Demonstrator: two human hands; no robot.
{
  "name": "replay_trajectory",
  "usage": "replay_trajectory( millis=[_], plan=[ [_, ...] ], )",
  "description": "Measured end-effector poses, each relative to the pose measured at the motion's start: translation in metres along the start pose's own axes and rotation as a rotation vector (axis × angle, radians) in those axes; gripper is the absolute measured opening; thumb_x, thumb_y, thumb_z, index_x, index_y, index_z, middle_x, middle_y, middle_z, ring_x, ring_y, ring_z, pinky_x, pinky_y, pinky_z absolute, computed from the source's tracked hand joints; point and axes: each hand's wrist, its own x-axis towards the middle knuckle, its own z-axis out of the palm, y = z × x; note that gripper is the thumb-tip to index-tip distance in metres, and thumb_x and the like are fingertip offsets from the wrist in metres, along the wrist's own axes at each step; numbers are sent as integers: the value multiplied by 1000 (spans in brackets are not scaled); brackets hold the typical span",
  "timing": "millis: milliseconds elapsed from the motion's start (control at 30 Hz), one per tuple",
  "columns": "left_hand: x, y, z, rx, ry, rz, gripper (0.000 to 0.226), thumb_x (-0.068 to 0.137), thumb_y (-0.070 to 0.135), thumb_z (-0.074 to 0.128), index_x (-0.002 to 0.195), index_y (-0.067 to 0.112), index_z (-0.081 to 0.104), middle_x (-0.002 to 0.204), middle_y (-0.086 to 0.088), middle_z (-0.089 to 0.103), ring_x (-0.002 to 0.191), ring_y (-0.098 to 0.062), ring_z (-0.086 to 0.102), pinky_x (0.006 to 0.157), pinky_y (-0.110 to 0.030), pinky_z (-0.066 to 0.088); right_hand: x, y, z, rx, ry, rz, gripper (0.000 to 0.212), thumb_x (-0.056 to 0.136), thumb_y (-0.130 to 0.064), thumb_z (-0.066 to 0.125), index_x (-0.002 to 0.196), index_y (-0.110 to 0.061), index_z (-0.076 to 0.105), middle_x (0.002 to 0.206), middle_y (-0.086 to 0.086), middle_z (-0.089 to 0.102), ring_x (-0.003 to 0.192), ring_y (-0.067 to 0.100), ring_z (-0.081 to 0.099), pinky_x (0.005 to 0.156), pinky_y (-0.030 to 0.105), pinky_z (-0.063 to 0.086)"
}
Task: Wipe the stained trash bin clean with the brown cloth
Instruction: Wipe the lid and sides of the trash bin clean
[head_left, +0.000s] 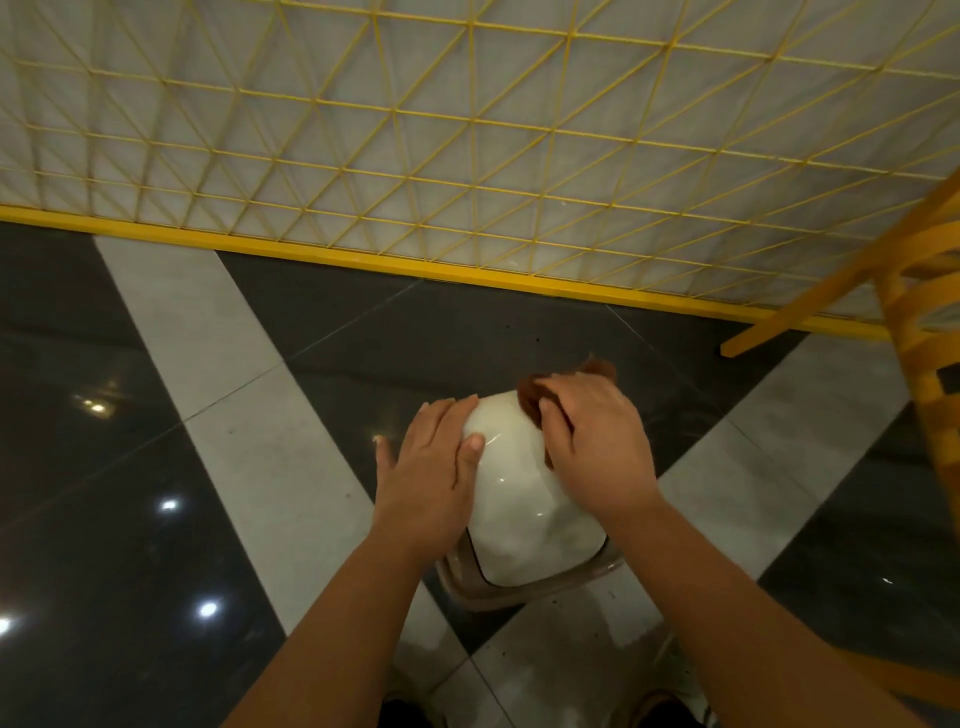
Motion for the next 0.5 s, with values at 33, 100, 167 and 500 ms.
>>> replay_trajectory(
  millis=[33,100,167,500],
  plan=[
    [1,0,1,-4,4,3,65,84,66,2,142,44,21,149,12,28,140,-13,24,116,-56,3,-17,4,0,23,21,-36,33,96,-32,42,122,-21,60,122,0,62,118,19,52,104,33,35],
    [3,1,1,-18,12,10,63,85,65,3,142,44,22,148,12,29,140,-13,25,115,-56,4,-52,14,3,48,39,-73,39,97,-35,38,128,-20,57,135,0,55,131,18,42,110,39,29],
    [4,-1,2,-31,15,23,58,89,62,6,141,44,23,147,12,29,138,-13,27,114,-58,6,-82,18,8,85,52,-68,40,99,-37,34,131,-22,53,141,-1,48,136,17,35,111,41,27],
    [8,-4,2,-116,107,28,51,94,55,15,140,39,32,139,10,39,125,-12,42,105,-55,32,-21,-27,22,-42,109,48,38,94,-32,38,128,-26,55,137,-2,52,132,21,38,109,37,20]
  ],
)
